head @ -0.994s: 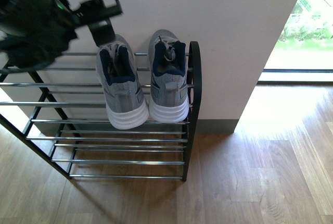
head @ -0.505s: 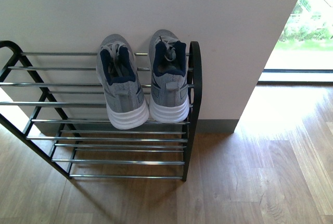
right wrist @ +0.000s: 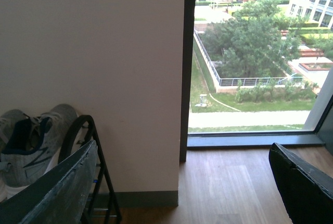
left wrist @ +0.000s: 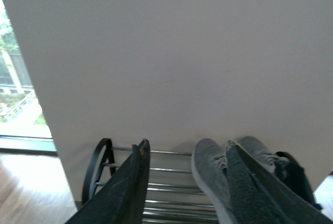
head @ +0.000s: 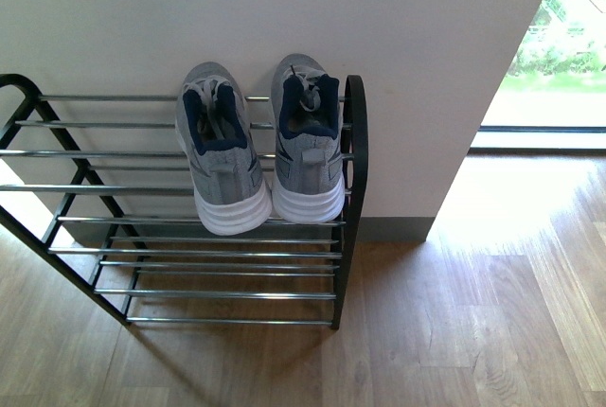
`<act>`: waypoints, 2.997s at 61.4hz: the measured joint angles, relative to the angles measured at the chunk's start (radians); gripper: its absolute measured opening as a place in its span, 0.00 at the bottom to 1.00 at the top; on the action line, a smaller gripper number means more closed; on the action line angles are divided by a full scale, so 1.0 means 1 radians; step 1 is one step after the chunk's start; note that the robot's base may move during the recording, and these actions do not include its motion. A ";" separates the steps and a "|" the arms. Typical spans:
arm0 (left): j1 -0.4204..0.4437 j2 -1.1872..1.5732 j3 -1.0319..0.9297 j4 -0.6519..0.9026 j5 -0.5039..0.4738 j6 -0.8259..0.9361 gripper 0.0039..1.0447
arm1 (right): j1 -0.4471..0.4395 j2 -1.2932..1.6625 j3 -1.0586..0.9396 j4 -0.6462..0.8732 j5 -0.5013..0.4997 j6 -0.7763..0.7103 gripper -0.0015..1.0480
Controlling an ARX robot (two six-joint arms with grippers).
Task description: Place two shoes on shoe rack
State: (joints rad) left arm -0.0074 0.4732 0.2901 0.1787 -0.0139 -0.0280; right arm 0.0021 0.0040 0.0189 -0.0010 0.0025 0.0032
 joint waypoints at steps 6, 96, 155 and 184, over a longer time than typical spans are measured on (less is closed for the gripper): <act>0.002 -0.044 -0.063 0.014 0.014 0.010 0.04 | 0.000 0.000 0.000 0.000 0.000 0.000 0.91; 0.004 -0.455 -0.276 -0.180 0.012 0.018 0.08 | 0.000 0.000 0.000 0.000 -0.001 0.000 0.91; 0.004 -0.456 -0.276 -0.180 0.013 0.020 0.91 | 0.000 0.000 0.000 0.000 -0.001 0.000 0.91; 0.005 -0.456 -0.276 -0.180 0.015 0.021 0.91 | 0.000 0.000 0.000 0.000 0.002 0.000 0.91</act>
State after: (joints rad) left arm -0.0029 0.0174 0.0143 -0.0010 0.0013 -0.0074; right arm 0.0021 0.0040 0.0189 -0.0013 0.0048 0.0032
